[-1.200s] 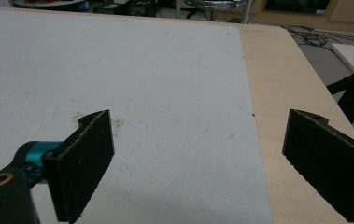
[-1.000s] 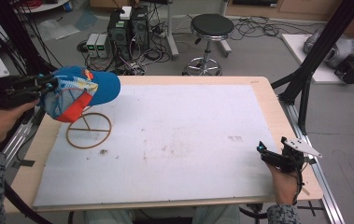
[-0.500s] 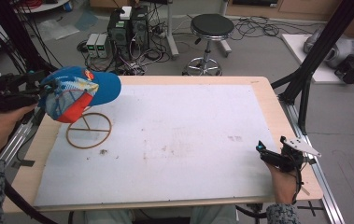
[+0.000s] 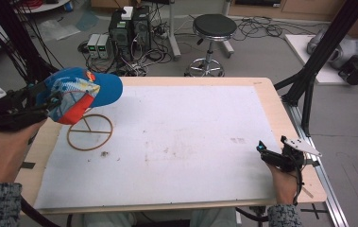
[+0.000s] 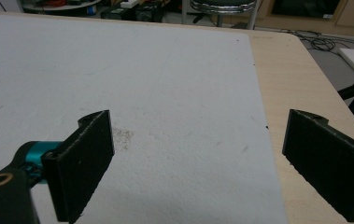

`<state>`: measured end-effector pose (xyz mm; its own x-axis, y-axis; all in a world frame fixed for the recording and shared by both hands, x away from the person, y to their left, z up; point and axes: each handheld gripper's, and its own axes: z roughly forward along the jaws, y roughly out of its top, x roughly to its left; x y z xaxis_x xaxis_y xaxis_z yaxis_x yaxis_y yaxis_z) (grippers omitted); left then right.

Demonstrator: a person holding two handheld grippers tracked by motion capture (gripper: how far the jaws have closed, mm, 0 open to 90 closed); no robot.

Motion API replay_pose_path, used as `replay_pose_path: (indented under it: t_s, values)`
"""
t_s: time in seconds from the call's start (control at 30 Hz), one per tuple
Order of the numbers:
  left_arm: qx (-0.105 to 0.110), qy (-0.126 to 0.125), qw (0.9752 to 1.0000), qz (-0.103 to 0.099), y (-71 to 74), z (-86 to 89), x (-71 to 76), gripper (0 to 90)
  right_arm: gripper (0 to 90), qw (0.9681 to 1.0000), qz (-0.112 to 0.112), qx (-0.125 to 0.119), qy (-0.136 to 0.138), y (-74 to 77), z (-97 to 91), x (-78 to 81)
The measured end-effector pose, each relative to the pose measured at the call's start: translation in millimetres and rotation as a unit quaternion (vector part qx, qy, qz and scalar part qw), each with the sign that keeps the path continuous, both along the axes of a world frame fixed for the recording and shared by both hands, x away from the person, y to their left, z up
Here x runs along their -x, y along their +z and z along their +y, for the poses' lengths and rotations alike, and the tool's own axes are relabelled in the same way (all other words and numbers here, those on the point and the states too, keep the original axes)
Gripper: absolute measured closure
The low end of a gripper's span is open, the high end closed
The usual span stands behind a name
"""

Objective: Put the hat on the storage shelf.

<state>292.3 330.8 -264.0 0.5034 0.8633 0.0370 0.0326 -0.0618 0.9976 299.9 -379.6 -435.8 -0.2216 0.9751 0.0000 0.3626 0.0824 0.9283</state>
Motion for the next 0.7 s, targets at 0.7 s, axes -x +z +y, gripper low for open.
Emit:
replay_pose_path:
  t_s: [0.7]
  values:
    - [0.009,0.019,0.9996,-0.02,-35.3,-38.9,46.4,29.0,8.0,1.0,-0.003,-0.001,0.006,-0.2,2.1,-0.8]
